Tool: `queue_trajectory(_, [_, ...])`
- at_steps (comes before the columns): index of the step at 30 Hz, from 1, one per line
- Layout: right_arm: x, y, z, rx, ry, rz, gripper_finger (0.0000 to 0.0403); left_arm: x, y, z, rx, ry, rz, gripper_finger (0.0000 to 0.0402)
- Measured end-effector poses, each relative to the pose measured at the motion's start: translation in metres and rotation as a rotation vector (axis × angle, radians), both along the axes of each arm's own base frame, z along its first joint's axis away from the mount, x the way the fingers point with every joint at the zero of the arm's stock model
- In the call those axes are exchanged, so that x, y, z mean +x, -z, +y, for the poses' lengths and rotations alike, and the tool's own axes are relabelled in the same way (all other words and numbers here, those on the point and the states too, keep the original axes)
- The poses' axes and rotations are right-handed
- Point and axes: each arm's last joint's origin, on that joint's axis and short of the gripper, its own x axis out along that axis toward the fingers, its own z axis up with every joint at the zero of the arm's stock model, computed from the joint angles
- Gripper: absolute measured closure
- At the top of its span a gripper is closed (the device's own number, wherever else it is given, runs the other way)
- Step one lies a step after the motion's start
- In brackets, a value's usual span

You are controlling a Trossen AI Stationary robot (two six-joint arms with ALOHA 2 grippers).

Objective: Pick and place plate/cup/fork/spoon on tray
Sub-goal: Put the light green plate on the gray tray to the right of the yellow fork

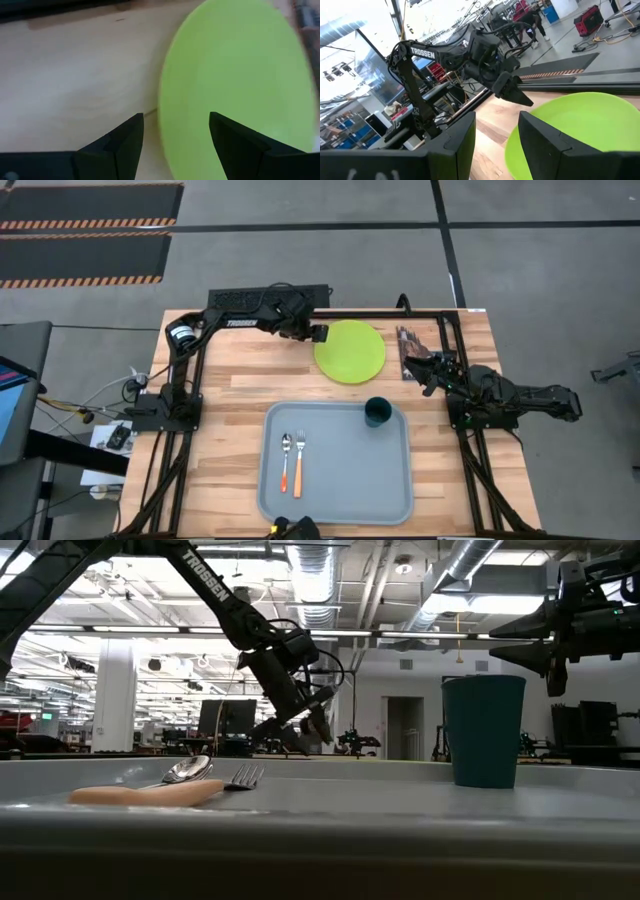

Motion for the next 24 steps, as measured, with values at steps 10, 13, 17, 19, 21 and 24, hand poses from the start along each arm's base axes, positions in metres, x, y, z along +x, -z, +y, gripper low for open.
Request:
queue_trajectory(10, [0.000,0.000,0.000,-0.001,0.000,0.000,0.0228,0.006,0.022,-0.004,-0.114,0.026,0.006,0.0189])
queue_trajectory(13, [0.000,0.000,0.000,0.001,0.001,0.005,0.0228,0.013,0.023,-0.007,-0.101,0.035,0.017,0.0189])
queue_trajectory(17, [0.001,0.001,-0.001,0.002,0.005,0.012,0.0228,0.013,0.022,-0.006,-0.105,0.036,0.023,0.0190])
queue_trajectory(19, [0.001,0.001,-0.001,0.002,0.006,0.011,0.0228,0.013,0.022,-0.006,-0.115,0.030,0.021,0.0198])
queue_trajectory(21, [0.001,0.001,-0.001,0.002,0.006,0.012,0.0228,0.012,0.022,-0.005,-0.125,0.013,0.025,0.0216])
queue_trajectory(24, [0.001,0.001,-0.001,0.002,0.006,0.012,0.0228,0.011,0.023,-0.006,-0.117,0.002,0.048,0.0261])
